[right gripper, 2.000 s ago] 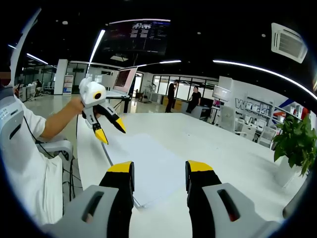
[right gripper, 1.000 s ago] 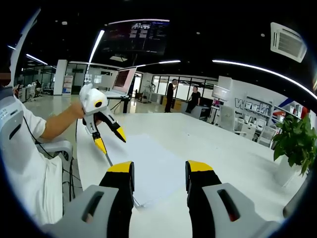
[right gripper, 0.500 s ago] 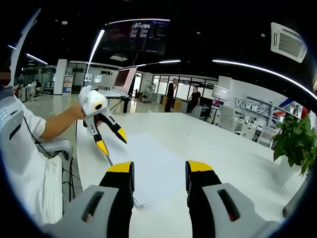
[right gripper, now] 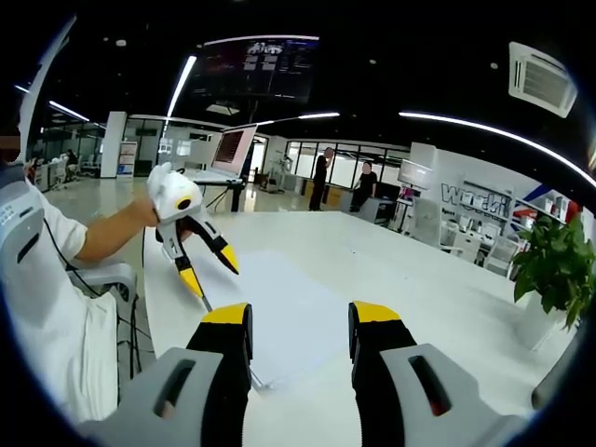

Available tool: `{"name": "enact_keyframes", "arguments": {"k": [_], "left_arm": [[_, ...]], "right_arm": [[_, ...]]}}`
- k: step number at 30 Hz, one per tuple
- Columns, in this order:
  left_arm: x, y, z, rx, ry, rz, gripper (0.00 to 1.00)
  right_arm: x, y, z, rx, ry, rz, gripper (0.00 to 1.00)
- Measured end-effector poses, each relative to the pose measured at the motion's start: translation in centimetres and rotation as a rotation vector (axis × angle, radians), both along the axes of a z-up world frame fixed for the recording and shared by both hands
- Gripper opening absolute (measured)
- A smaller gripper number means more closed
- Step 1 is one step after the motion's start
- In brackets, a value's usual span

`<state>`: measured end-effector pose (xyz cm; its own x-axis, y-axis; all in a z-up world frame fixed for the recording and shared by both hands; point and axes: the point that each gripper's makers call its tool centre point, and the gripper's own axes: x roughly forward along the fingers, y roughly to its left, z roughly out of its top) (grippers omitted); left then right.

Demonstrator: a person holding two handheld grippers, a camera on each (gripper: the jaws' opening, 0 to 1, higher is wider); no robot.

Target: Grasp the top corner of one sheet in the document stack and pull a single sheet out from the document stack, separating that one sheet from the rest and lifting it clear until the single sheet is fully removed from the stack

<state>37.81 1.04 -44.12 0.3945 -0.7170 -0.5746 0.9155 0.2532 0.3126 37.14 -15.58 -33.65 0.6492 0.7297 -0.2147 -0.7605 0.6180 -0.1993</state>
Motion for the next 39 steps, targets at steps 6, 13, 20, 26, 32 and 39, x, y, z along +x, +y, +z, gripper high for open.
{"name": "enact_keyframes", "arguments": {"k": [6,13,20,26,32,39], "left_arm": [[0.2,0.0,0.0,-0.013,0.005,0.006,0.44],[0.1,0.0,-0.4,-0.001,0.01,0.003,0.44],[0.3,0.1,-0.7,0.012,0.012,0.016,0.44],[0.6,0.3,-1.0,0.005,0.038,0.03,0.44],[0.6,0.4,-1.5,-0.01,0.089,0.048,0.41],[-0.2,0.3,-1.8,-0.08,0.236,0.053,0.29]], "right_arm": [[0.0,0.0,0.0,-0.001,0.001,0.001,0.41],[0.0,0.0,0.0,0.0,0.001,0.0,0.41],[-0.1,0.0,0.0,-0.002,0.001,0.003,0.41],[0.0,0.0,-0.1,-0.004,0.004,0.002,0.41],[0.0,-0.1,0.0,-0.001,0.003,0.002,0.41],[0.0,-0.1,-0.1,-0.005,0.003,0.005,0.41]]}}
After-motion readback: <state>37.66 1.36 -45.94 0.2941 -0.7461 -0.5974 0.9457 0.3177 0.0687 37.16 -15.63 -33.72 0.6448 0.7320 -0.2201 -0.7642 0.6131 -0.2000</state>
